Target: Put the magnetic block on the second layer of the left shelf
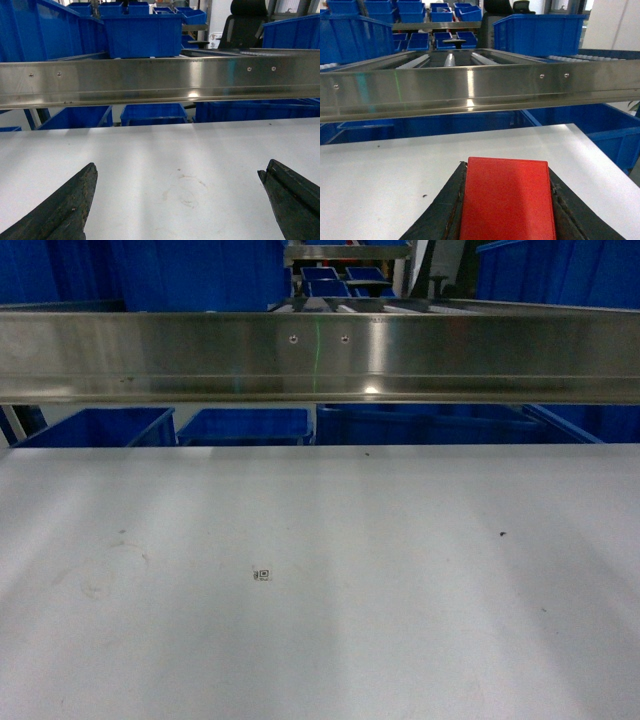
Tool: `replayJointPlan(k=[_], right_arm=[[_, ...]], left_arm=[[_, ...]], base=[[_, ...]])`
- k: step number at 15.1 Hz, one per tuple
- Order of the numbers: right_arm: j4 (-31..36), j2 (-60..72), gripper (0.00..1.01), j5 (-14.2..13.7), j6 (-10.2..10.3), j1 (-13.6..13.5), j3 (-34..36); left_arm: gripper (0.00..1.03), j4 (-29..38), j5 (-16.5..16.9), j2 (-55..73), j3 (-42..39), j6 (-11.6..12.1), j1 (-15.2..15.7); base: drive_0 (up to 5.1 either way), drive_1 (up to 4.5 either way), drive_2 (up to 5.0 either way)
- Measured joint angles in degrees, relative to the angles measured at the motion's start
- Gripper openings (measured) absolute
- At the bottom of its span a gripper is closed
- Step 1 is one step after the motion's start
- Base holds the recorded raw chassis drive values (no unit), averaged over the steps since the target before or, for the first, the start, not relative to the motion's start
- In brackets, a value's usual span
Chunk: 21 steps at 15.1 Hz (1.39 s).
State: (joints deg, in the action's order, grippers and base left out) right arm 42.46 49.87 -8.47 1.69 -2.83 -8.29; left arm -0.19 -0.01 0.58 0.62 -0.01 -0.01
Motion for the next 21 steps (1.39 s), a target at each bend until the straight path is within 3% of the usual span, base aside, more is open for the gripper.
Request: replayJointPlan(k=[2,3,7,9,12,15,21], right_arm=[[0.59,0.92,0.33,2.49,0.0,4.35,0.0],[0.61,1.07,0.33,2.51,0.02,4.72,0.0],[-1.29,-0.79,0.33,1.57,0.31,0.17,0.02],[-5.9,-2.51,0.33,1.53,0.39,-1.49,0.31],[-9.07,-3.96,0.33,3.85,0.09,-2.03,0.59],[-9.81,-3.98,0.33,7.21,-0.24,-0.44,0.57],[-9.25,-3.58,0.33,7.41,-0.28,-1.36,0.55]], left_arm=[[0.98,0.0,0.0,0.0,0.0,0.0,0.0],[0.98,0.0,0.0,0.0,0.0,0.0,0.0],[0.98,0.0,0.0,0.0,0.0,0.0,0.0],[0.98,0.0,0.02,0.0,0.0,0.0,0.0],[0.98,0.0,0.0,0.0,0.0,0.0,0.0],[0.98,0.0,0.02,0.0,0.0,0.0,0.0],[0.98,0.0,0.0,0.0,0.0,0.0,0.0]], base=[[0.0,0.0,0.0],[0.0,0.0,0.0],[0.0,0.0,0.0],[0.0,0.0,0.0],[0.0,0.0,0.0],[0.0,0.0,0.0],[0.0,0.0,0.0]])
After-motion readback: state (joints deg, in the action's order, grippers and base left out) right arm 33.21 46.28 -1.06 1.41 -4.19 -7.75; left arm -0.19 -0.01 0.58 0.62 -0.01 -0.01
